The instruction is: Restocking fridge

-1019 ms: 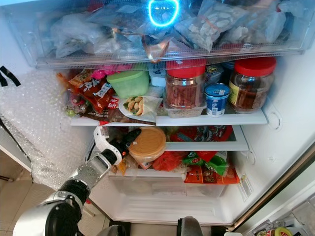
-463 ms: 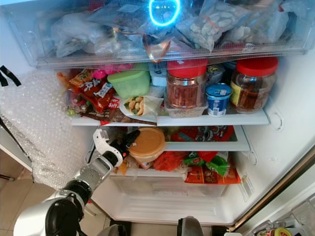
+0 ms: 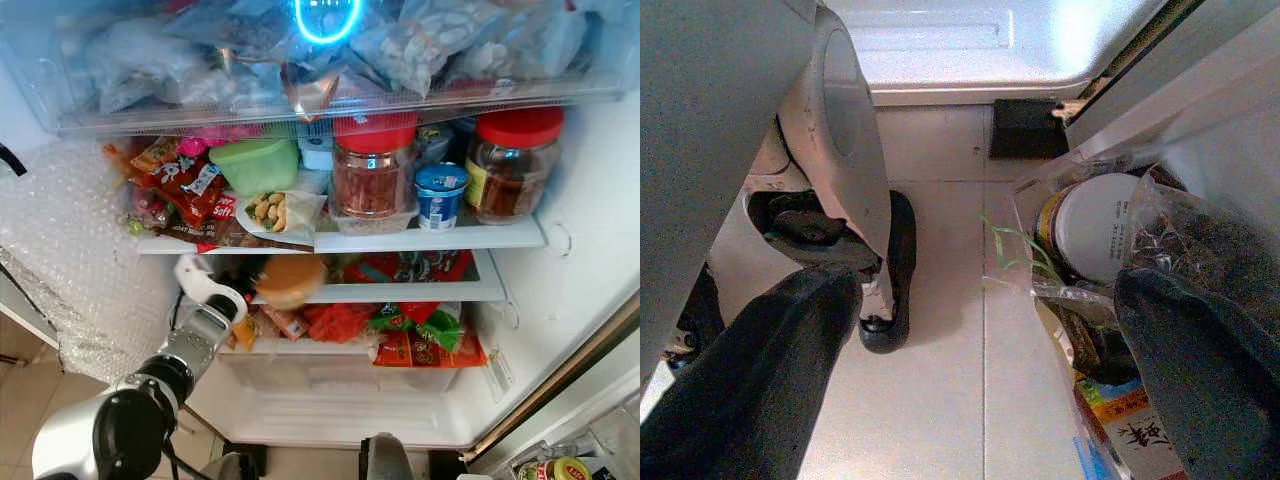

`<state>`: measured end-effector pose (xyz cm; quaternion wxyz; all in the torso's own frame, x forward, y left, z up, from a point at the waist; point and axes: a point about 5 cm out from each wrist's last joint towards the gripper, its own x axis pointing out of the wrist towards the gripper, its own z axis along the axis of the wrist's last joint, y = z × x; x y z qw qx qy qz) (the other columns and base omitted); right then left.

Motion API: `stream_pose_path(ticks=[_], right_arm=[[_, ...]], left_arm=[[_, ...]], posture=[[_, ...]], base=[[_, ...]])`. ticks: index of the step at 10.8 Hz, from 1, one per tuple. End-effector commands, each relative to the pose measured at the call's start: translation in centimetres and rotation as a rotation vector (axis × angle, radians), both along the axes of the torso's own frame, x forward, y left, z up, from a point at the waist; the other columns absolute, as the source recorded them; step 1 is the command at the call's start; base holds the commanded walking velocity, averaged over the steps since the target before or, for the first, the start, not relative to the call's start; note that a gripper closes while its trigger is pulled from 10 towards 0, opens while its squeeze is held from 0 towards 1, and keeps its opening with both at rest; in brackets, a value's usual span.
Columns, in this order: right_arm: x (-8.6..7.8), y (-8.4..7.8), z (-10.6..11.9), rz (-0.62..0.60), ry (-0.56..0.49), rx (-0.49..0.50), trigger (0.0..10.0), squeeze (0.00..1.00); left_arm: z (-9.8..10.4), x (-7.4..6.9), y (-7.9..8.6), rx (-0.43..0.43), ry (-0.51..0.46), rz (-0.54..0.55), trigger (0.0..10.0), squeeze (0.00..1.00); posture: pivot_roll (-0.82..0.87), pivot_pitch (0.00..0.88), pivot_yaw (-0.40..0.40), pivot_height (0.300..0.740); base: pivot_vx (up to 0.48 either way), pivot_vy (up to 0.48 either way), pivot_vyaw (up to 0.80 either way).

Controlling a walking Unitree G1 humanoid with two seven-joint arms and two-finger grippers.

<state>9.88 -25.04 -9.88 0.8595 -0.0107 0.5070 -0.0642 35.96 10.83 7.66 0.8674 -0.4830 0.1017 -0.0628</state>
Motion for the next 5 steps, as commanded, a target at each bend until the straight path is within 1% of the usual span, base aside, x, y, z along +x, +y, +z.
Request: stream_pose_path(ticks=[1,3,5], right_arm=[[-0.1,0.1,0.0,0.009,0.0,-0.003,10.0,0.0],[-0.1,0.1,0.0,0.015,-0.001,-0.006,10.0,0.0],[0.0,0.1,0.0,0.015,-0.004,-0.007,10.0,0.0]], left_arm=[[1.3,0.8,0.4,0.001,-0.025,0.039,10.0,0.0],[1.4,0.9,-0.1,0.002,-0.035,0.018,10.0,0.0],[1.3,0.5,-1.1,0.012,-0.078,-0.102,10.0,0.0]], posture=[[-0.27,0.039,0.108,0.646],[-0.27,0.037,0.108,0.646],[-0.27,0.036,0.111,0.646]], base=[[0.0,0.0,0.0],[0.0,0.0,0.0],[0.0,0.0,0.0]])
